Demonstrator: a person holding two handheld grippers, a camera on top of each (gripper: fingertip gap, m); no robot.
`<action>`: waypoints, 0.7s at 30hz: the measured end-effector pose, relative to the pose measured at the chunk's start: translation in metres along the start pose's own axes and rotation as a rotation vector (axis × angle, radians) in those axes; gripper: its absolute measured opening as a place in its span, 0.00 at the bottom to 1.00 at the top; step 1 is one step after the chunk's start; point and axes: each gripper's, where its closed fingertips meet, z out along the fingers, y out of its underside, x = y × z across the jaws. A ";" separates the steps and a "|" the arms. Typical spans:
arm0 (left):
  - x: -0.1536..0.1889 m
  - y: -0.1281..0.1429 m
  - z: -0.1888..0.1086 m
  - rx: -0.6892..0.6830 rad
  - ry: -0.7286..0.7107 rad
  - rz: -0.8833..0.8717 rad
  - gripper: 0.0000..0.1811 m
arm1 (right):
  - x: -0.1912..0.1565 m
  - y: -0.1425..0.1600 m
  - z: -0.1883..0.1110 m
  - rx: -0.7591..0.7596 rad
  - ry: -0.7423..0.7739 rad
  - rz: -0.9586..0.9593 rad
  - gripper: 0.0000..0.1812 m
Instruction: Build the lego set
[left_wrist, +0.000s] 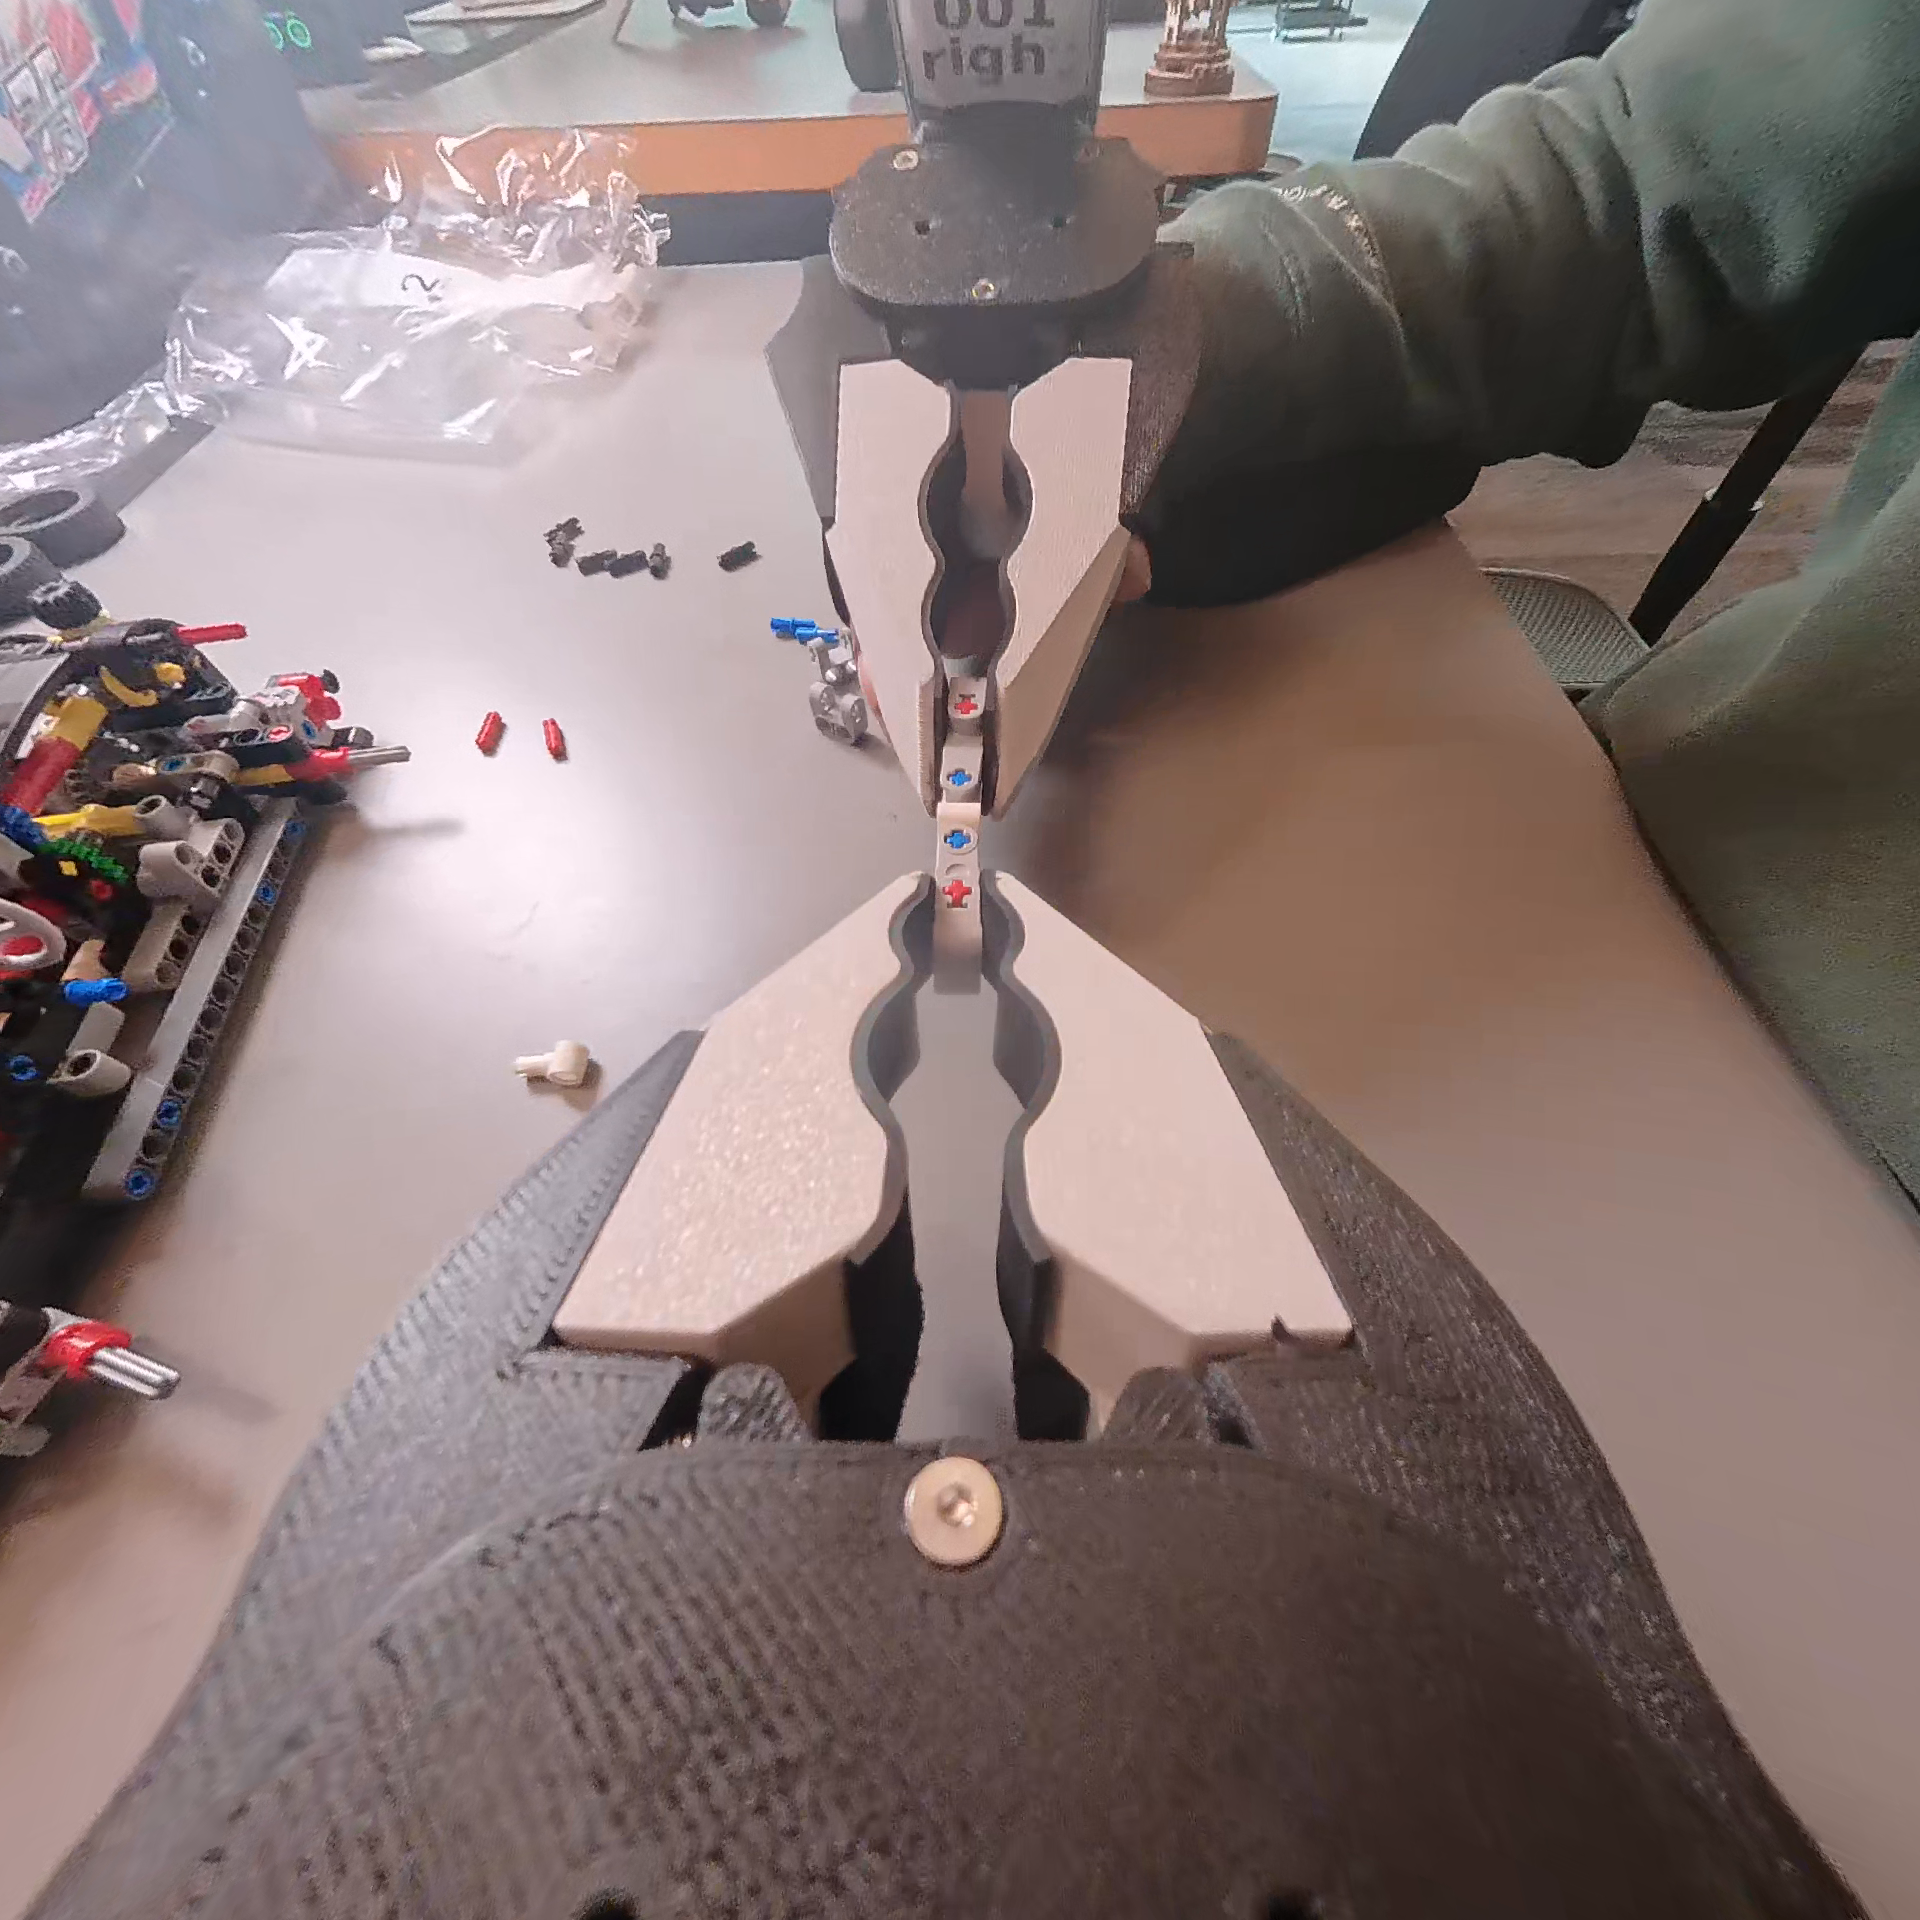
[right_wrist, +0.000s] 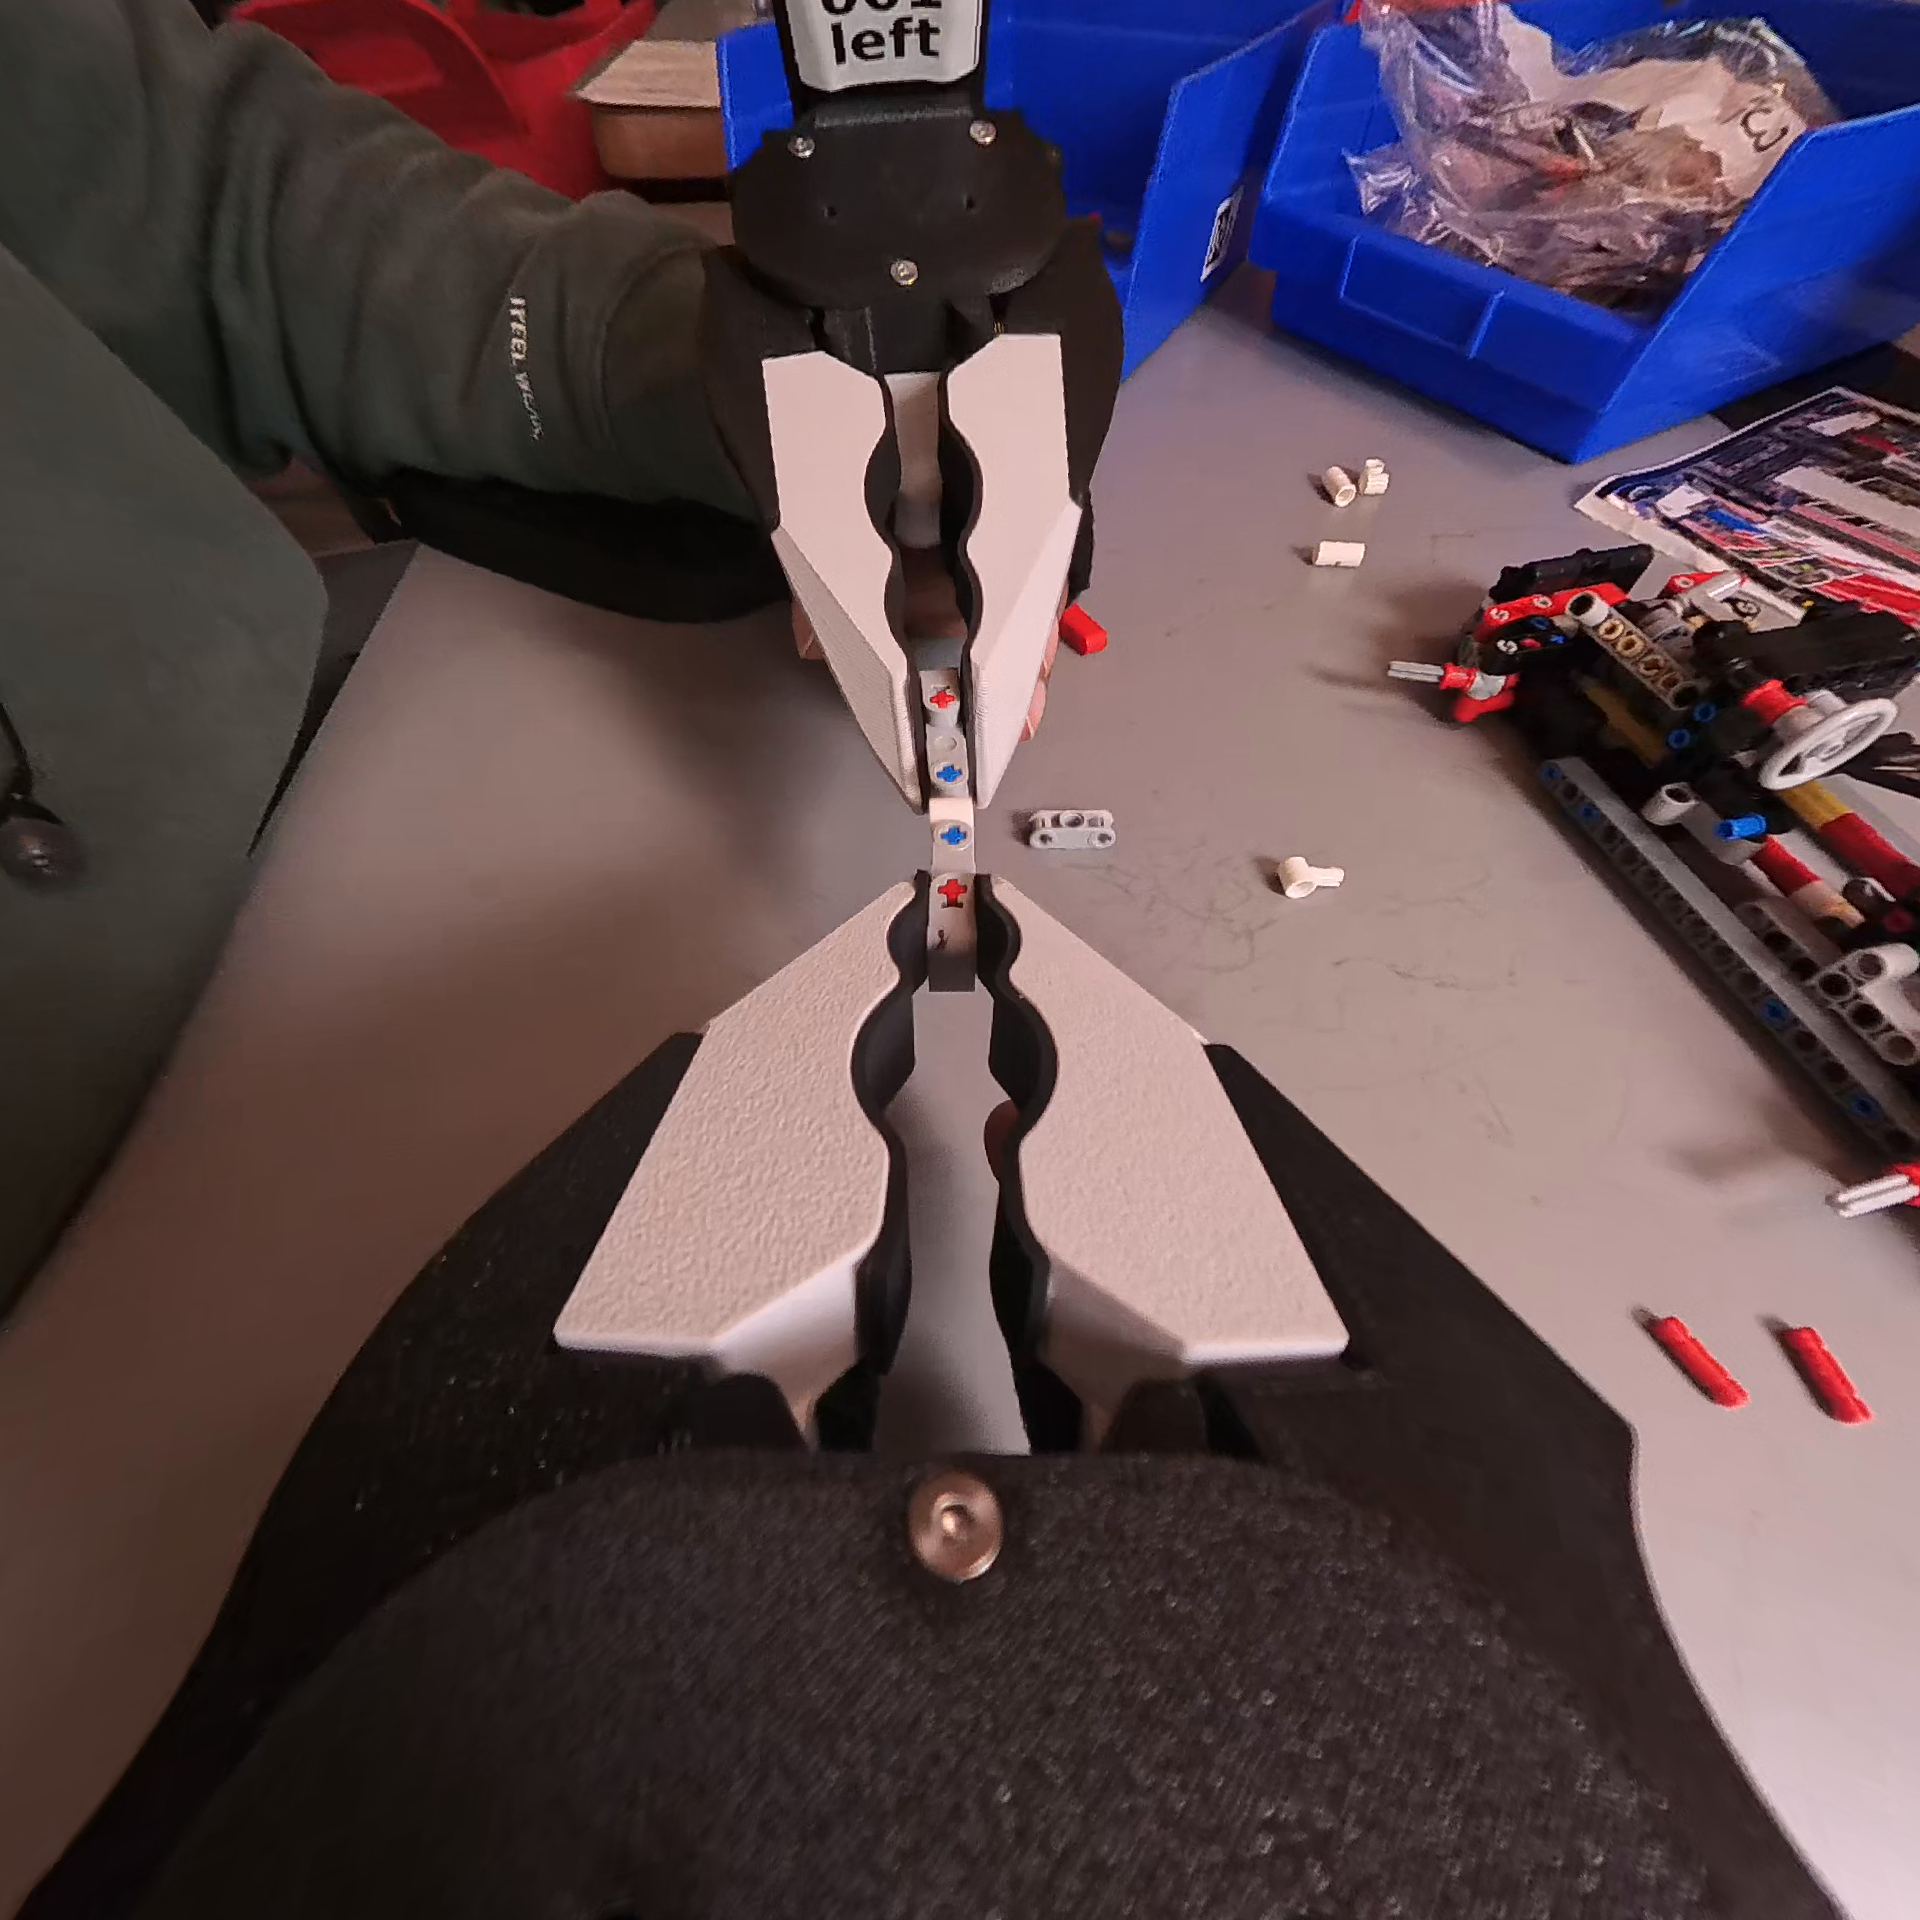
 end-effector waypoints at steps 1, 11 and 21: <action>0.000 0.002 0.001 -0.012 0.003 -0.002 0.03 | 0.001 0.002 0.000 -0.014 -0.006 0.002 0.03; -0.022 0.039 0.009 -0.265 -0.083 0.049 0.09 | 0.015 0.035 0.008 -0.261 0.123 -0.032 0.04; -0.049 0.025 -0.005 -0.205 -0.278 0.072 0.10 | 0.017 0.038 0.002 -0.321 0.195 -0.001 0.13</action>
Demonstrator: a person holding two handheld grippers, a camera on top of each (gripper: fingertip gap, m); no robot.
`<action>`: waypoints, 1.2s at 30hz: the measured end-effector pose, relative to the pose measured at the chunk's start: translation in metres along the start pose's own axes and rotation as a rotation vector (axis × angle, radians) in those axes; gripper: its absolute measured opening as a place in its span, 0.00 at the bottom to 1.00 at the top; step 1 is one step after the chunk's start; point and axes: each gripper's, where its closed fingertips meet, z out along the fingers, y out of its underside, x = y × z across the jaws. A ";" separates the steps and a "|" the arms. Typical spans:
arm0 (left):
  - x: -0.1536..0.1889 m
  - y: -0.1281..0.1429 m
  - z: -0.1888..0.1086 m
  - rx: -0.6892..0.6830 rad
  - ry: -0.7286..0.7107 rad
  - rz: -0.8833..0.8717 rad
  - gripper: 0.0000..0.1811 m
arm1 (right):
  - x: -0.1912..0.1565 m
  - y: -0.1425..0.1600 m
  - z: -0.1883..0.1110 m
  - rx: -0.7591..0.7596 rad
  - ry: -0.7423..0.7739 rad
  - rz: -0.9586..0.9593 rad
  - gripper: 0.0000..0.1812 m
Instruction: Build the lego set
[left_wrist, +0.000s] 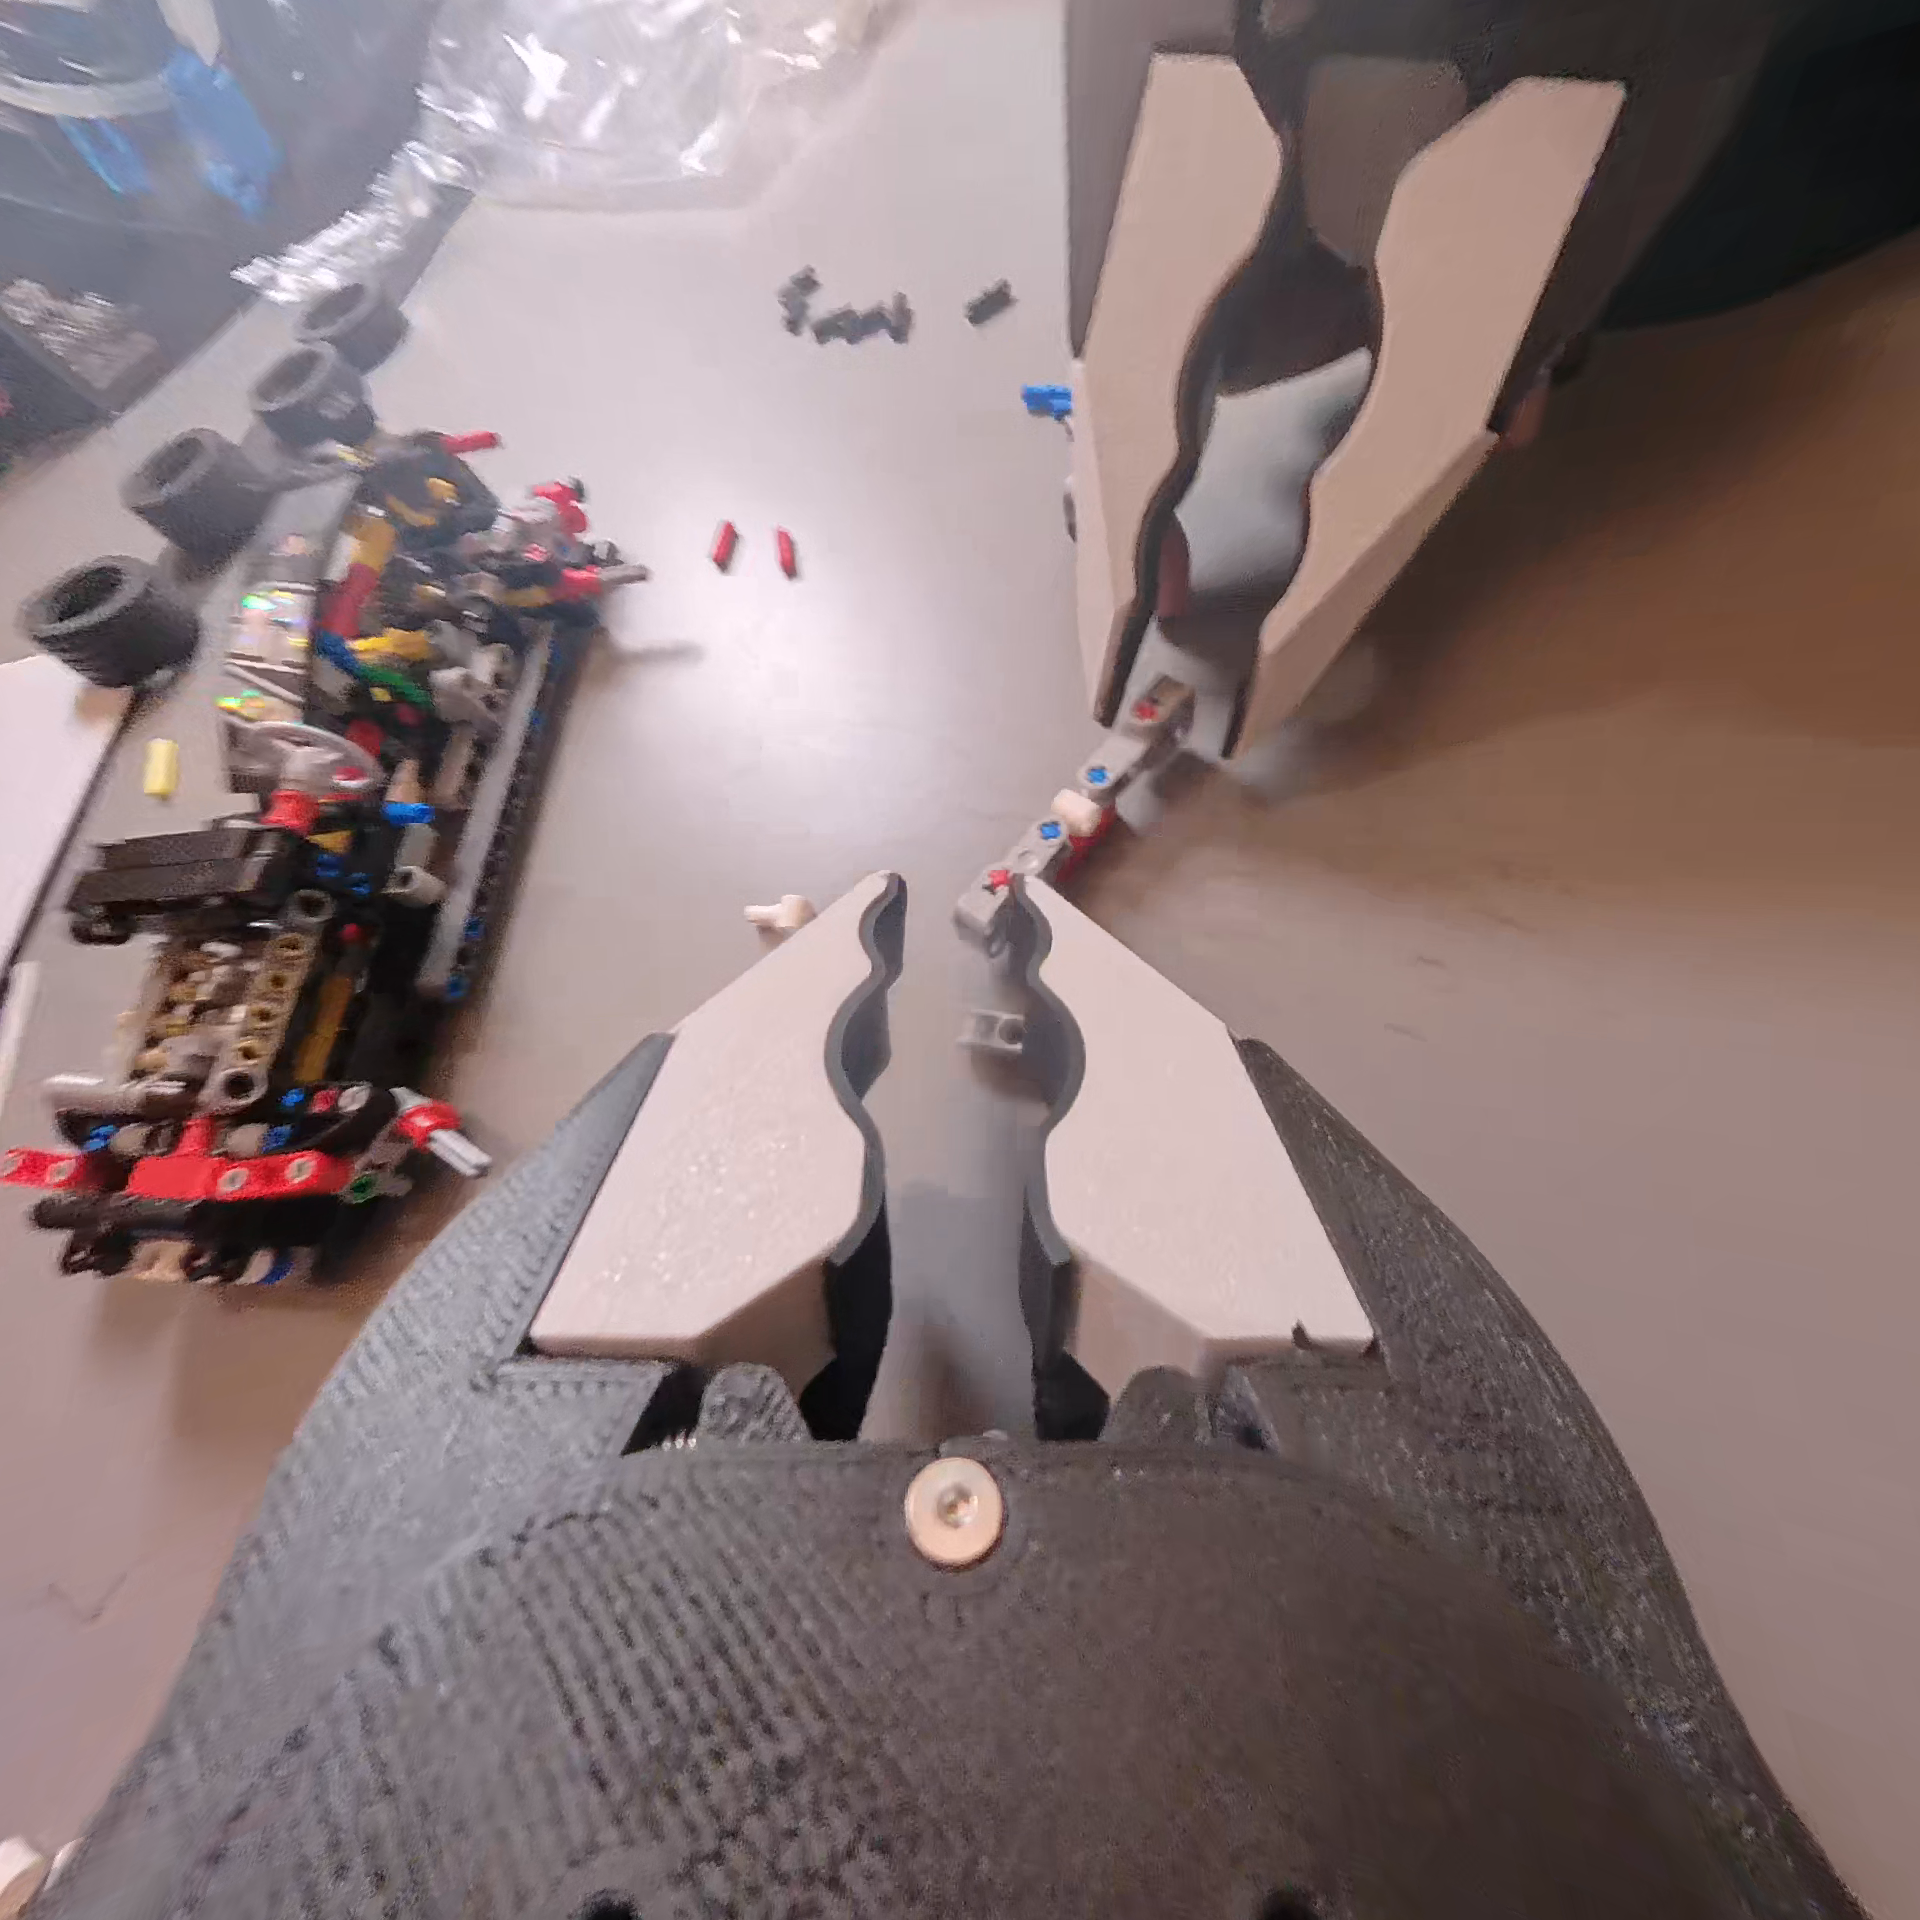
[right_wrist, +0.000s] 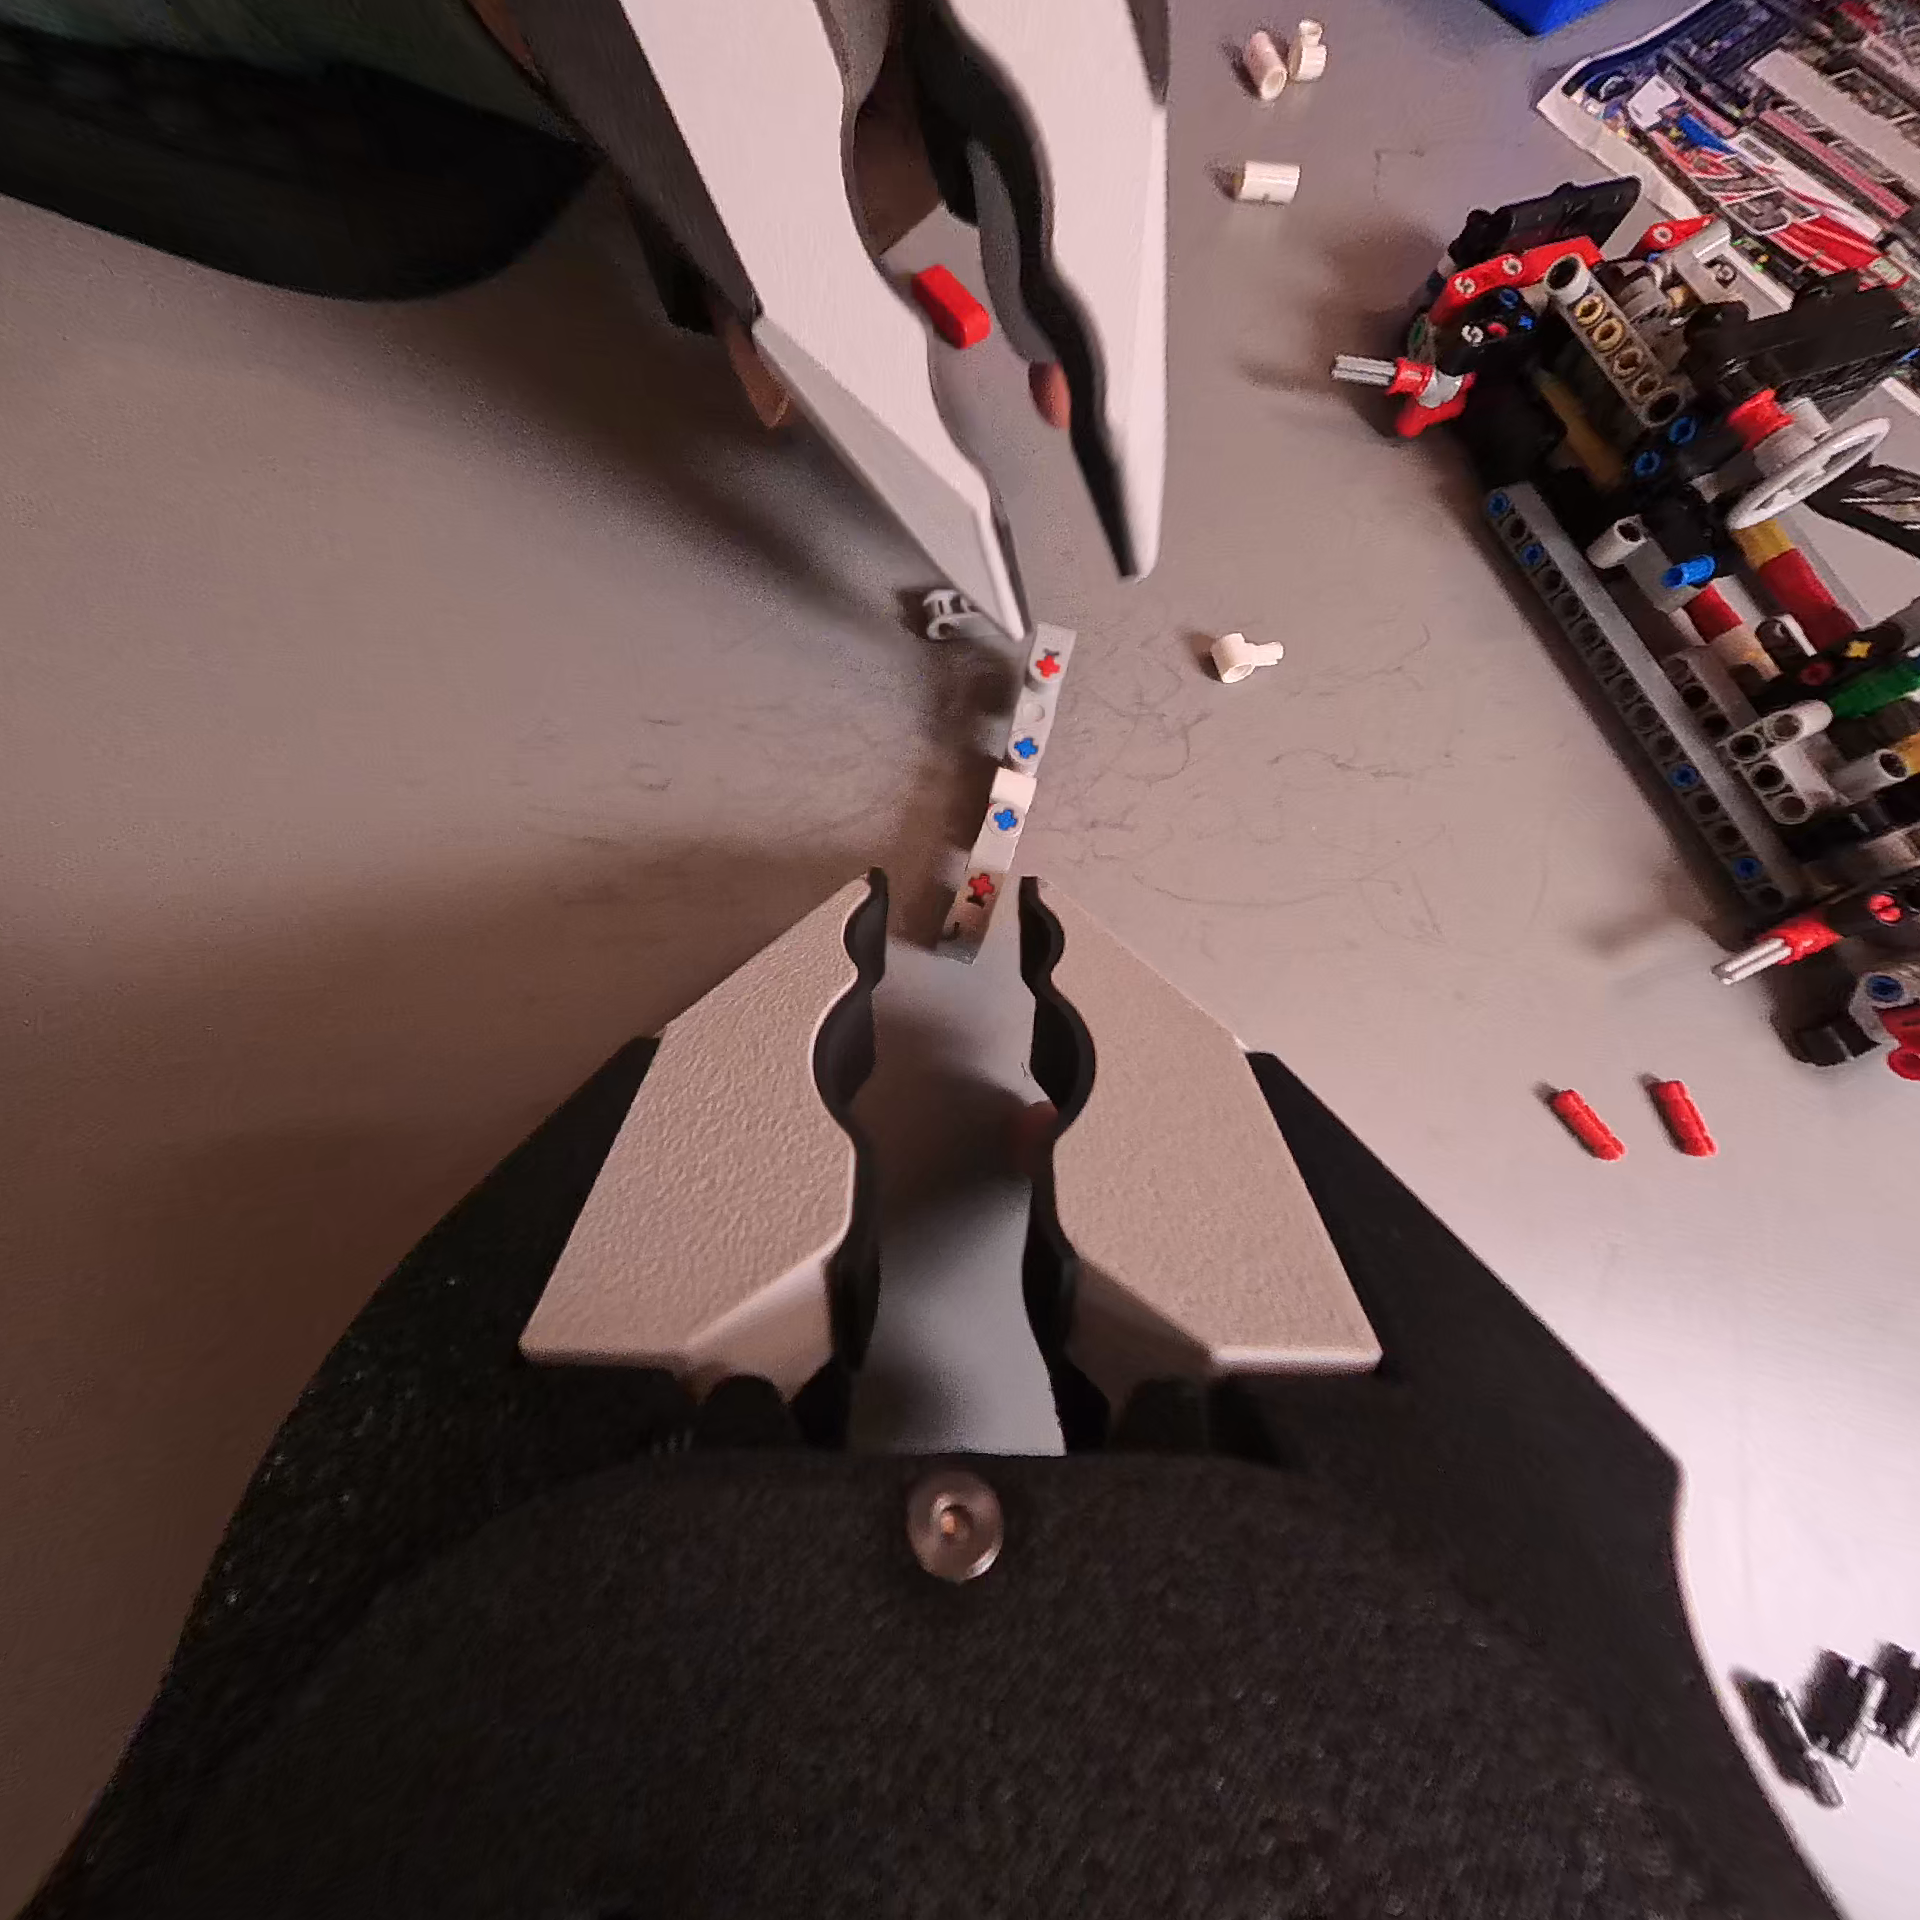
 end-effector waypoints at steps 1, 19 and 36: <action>-0.004 -0.006 -0.006 0.042 -0.022 -0.014 0.12 | 0.000 -0.002 -0.003 0.010 -0.004 0.002 0.15; -0.080 -0.046 -0.116 0.580 -0.484 -0.251 0.19 | 0.283 -0.106 -0.107 0.554 0.612 0.285 0.12; -0.088 -0.028 -0.103 0.490 -0.499 -0.248 0.14 | 0.434 -0.113 -0.070 0.794 0.622 0.746 0.02</action>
